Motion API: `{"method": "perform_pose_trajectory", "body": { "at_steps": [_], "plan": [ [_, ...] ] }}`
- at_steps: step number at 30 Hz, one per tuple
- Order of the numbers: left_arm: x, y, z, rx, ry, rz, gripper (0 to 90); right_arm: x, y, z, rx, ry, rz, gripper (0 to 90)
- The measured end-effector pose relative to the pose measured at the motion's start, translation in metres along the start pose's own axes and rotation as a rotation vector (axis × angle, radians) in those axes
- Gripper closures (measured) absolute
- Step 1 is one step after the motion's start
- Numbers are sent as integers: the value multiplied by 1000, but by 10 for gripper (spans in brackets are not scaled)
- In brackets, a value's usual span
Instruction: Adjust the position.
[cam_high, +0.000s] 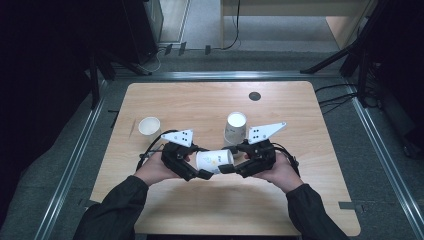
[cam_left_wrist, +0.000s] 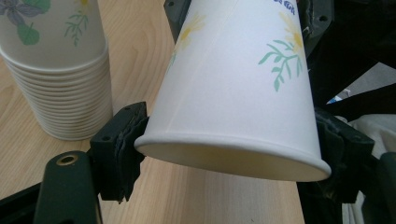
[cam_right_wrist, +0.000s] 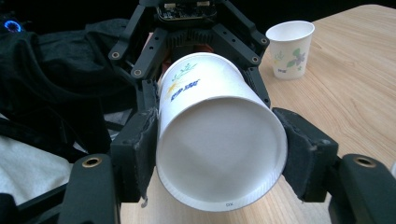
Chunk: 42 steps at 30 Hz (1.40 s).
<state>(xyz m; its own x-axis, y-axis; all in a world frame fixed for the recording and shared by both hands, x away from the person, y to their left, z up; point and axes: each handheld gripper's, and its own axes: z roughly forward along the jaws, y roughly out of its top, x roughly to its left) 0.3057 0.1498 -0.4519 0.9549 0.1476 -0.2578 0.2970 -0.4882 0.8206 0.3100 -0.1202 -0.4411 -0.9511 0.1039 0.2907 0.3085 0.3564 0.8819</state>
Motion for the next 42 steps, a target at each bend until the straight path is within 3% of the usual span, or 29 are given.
{"method": "perform_pose_trajectory", "body": {
  "at_steps": [6,14,19,27,35,42],
  "plan": [
    [1,1,-4,-2,-2,-2,218,0,-1,2,11,-15,-12,261],
    [2,7,-22,-8,53,-4,220,-1,-5,-4,36,-44,-8,255],
    [5,8,-29,39,74,-23,221,-1,-8,-4,66,-60,-15,263],
    [7,17,-30,110,64,0,221,-3,-12,0,105,-79,-45,271],
    [6,20,-29,206,100,27,221,-4,-13,1,118,-93,-35,272],
    [5,20,-25,277,105,21,221,-5,-13,1,125,-99,-44,277]
  ]
}}
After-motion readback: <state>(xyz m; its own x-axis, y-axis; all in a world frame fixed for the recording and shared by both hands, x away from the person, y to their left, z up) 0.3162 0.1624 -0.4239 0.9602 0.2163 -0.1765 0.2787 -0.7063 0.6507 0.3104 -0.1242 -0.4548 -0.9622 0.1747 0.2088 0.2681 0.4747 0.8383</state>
